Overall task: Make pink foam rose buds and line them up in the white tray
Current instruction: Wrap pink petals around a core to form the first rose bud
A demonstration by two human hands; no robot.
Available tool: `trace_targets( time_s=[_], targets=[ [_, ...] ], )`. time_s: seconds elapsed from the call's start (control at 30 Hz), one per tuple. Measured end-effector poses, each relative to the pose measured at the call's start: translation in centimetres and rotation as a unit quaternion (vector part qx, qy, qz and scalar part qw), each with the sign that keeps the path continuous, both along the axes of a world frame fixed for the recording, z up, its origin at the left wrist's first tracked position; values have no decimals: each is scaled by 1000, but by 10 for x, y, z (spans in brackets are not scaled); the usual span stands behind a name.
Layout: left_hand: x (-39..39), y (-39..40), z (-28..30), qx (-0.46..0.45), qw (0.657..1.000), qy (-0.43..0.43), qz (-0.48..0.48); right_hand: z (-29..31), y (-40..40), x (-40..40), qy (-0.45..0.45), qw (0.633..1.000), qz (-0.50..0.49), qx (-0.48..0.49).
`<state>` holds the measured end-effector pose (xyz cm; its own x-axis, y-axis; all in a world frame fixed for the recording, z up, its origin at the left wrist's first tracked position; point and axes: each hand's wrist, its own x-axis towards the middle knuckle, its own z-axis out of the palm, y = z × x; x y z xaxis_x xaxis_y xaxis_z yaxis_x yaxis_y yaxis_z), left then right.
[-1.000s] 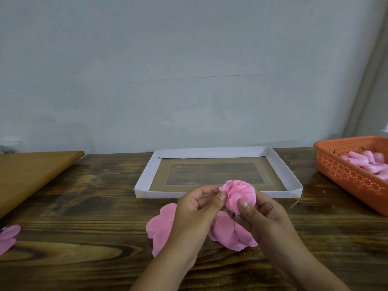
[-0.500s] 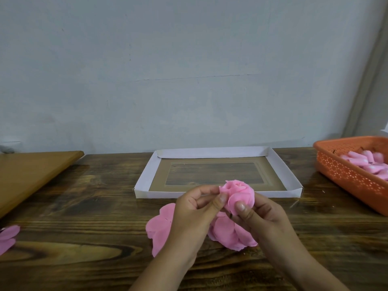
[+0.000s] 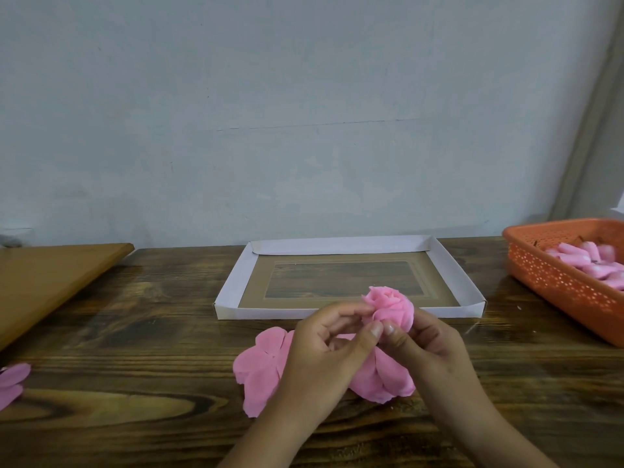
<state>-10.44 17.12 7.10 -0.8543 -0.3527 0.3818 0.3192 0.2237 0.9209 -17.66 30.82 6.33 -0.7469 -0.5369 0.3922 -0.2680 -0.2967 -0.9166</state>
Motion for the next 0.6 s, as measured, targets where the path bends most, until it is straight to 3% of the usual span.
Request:
trace_targets(
  time_s=[0.6],
  targets=[
    [-1,-3,0,-13,999,-34,-29,-8,-2,-3,10,999,-38,-2]
  ],
)
